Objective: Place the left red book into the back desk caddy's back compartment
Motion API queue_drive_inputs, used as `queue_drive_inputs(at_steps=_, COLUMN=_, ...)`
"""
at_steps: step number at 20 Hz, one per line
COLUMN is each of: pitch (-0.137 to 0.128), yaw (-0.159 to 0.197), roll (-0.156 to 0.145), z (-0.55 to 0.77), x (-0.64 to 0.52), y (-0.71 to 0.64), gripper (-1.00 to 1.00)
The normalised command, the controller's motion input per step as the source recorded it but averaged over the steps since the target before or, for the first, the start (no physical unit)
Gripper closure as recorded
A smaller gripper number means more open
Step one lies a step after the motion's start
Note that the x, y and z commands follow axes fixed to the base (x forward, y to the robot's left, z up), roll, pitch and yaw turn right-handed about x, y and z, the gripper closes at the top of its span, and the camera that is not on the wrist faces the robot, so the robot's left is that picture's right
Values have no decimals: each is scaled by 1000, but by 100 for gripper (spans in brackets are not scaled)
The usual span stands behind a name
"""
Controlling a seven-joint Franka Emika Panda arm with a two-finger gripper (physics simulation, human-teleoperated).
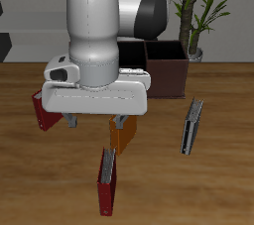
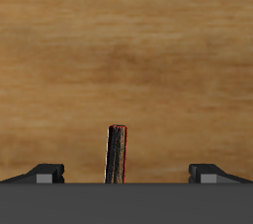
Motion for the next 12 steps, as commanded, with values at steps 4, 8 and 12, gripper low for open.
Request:
queue_drive_inputs(at_steps=4, pitch=8, yaw=-26, roll=-9, z=-19, x=-9, y=-107, gripper=-100)
queue_drive_inputs(at_steps=8, pitch=21, yaw=28, roll=8, z=-202, x=0, y=-24, gripper=-100)
queue_drive_inputs(at_steps=12, pitch=28, yaw=-8, roll=-6, z=-267, x=-7, y=41, gripper=-100)
